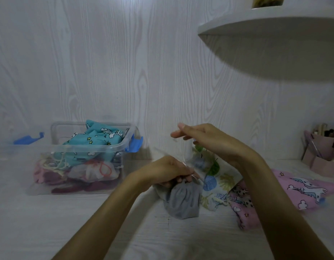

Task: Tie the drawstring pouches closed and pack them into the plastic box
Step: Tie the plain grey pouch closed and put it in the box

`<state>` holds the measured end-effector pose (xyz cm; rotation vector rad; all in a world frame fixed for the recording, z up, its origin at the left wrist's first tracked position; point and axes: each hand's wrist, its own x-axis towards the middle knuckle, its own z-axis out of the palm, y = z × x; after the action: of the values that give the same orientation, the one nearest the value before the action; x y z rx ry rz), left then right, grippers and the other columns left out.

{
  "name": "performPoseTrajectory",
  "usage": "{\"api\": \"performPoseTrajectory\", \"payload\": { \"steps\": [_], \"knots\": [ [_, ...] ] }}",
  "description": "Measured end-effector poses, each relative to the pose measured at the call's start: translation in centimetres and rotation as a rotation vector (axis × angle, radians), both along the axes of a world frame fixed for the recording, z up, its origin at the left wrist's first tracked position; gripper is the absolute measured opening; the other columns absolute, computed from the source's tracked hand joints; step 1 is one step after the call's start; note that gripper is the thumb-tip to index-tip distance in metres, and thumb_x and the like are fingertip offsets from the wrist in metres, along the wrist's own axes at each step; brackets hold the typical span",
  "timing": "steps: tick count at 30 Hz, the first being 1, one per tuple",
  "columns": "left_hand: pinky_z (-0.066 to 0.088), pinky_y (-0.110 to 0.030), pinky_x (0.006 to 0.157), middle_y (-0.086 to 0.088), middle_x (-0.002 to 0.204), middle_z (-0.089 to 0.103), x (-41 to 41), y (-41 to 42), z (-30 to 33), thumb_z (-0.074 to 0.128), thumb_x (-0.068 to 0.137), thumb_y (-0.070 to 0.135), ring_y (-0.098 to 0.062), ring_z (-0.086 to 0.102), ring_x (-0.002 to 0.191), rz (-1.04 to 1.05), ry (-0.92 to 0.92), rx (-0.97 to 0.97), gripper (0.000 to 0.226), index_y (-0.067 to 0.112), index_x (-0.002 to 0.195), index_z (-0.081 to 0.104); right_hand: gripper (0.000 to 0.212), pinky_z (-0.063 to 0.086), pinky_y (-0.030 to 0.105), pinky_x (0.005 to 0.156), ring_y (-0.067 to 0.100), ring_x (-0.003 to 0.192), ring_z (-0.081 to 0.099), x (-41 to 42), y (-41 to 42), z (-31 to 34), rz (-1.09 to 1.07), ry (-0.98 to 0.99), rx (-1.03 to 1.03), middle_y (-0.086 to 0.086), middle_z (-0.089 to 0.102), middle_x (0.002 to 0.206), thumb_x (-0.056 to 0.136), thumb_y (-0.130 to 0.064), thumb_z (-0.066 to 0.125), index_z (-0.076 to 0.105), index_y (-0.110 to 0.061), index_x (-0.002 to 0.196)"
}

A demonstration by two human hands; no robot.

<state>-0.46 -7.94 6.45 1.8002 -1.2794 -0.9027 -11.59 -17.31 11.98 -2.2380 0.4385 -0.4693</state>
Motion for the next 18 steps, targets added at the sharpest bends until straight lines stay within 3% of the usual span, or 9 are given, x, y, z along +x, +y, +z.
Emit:
{"api": "performPoseTrajectory", "payload": {
  "steps": [2, 4, 6, 8, 12, 15, 18],
  "knots": [
    [0.030, -0.013, 0.042, 0.004, 0.059, 0.049, 0.2, 0.1, 0.3, 0.054, 0.094, 0.033, -0.002, 0.038, 0.039, 0.060, 0.107, -0.014, 0.033, 0.021, 0.067, 0.068, 0.033, 0.044, 0.016, 0.080, 0.004, 0.095, 0.059, -0.4, -0.4, 0.3, -0.056, -0.040, -0.035, -0.009, 0.065, 0.113, 0.098, -0.039, 0.040, 0.066, -0.024, 0.110],
    [0.030, -0.014, 0.043, 0.002, 0.061, 0.048, 0.3, 0.3, 0.7, 0.053, 0.094, 0.034, -0.002, 0.039, 0.041, 0.086, 0.201, -0.049, 0.031, 0.015, 0.072, 0.066, 0.022, 0.048, 0.016, 0.072, 0.007, 0.085, 0.062, -1.1, -1.0, 0.4, -0.070, 0.044, -0.066, -0.002, 0.066, 0.113, 0.097, -0.023, 0.048, 0.061, -0.021, 0.115],
    [0.030, -0.013, 0.040, 0.002, 0.061, 0.048, 0.5, 0.4, 0.9, 0.054, 0.094, 0.032, -0.003, 0.041, 0.046, 0.099, 0.258, -0.098, 0.029, 0.011, 0.078, 0.066, 0.031, 0.050, 0.022, 0.079, 0.009, 0.085, 0.063, -1.7, -1.4, 0.2, -0.021, 0.277, -0.054, 0.000, 0.063, 0.116, 0.093, -0.013, 0.055, 0.054, -0.018, 0.124],
    [0.029, -0.012, 0.039, 0.004, 0.059, 0.049, 0.8, 0.3, 1.0, 0.054, 0.094, 0.031, -0.004, 0.043, 0.050, 0.124, 0.277, -0.135, 0.028, 0.009, 0.082, 0.067, 0.033, 0.050, 0.026, 0.084, 0.008, 0.082, 0.064, -1.7, -1.5, -0.2, 0.012, 0.464, -0.049, -0.001, 0.064, 0.114, 0.091, -0.018, 0.058, 0.054, -0.018, 0.124],
    [0.032, -0.013, 0.040, 0.004, 0.059, 0.051, 1.0, 0.4, 0.9, 0.054, 0.094, 0.031, -0.002, 0.045, 0.050, 0.151, 0.269, -0.150, 0.030, 0.015, 0.075, 0.071, 0.018, 0.046, 0.021, 0.068, 0.003, 0.066, 0.060, -1.3, -1.8, -0.7, -0.045, 0.437, -0.037, -0.005, 0.071, 0.083, 0.087, -0.029, 0.064, 0.072, -0.019, 0.099],
    [0.032, -0.013, 0.042, 0.004, 0.061, 0.051, 1.0, 0.4, 0.9, 0.055, 0.093, 0.031, -0.002, 0.045, 0.052, 0.151, 0.279, -0.152, 0.030, 0.017, 0.072, 0.070, 0.015, 0.040, 0.016, 0.056, 0.003, 0.057, 0.053, -1.4, -2.1, -0.6, -0.091, 0.401, -0.064, -0.014, 0.063, 0.055, 0.085, -0.029, 0.067, 0.071, -0.024, 0.072],
    [0.035, -0.014, 0.049, 0.005, 0.066, 0.057, 1.0, 0.3, 0.7, 0.059, 0.091, 0.031, -0.002, 0.048, 0.060, 0.151, 0.290, -0.144, 0.024, 0.014, 0.084, 0.073, 0.019, 0.035, 0.016, 0.054, 0.003, 0.057, 0.047, -2.1, -2.4, -0.2, -0.087, 0.360, -0.076, -0.016, 0.059, 0.049, 0.087, -0.030, 0.064, 0.070, -0.026, 0.070]
  ]
}}
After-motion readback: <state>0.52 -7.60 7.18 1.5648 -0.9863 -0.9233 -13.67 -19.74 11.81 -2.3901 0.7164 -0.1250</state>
